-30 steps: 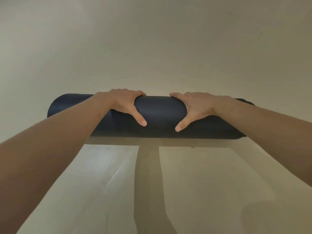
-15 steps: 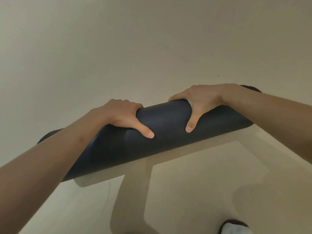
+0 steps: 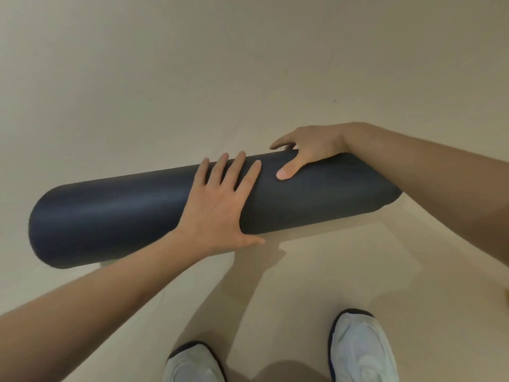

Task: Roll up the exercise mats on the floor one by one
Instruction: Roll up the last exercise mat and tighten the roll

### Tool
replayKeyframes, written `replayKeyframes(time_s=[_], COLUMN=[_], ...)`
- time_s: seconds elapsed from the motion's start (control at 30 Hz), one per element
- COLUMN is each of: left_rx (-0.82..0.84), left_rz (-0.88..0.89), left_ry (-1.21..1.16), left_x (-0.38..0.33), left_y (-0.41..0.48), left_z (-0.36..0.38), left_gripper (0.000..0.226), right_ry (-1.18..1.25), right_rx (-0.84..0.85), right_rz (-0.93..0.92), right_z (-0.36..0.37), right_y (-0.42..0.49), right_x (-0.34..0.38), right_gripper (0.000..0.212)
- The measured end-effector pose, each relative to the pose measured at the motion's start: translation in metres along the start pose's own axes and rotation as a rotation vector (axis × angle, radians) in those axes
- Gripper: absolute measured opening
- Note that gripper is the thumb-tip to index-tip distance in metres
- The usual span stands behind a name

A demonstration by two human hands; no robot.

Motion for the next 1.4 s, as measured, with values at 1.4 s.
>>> replayKeyframes(time_s=[1.4], left_rx=[-0.086], left_rz=[0.021], left_ry=[-0.06], left_x=[0.06], left_y=[0.187], left_z=[-0.05], left_gripper=[0.116], right_ry=[0.67], right_rx=[-1.016], right_rz=[0.111], right_z=[-0.019], right_y=[-0.024], right_x=[-0.16], right_gripper=[0.106])
Point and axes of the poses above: each hand's wrist, its own y-axis towards the middle knuckle, its own z-axis out of the palm, x = y × z, the point moved 7 cm from there along y, towards the middle knuckle, and after that the axes turned 3 degrees about z, right-handed, at the moved point
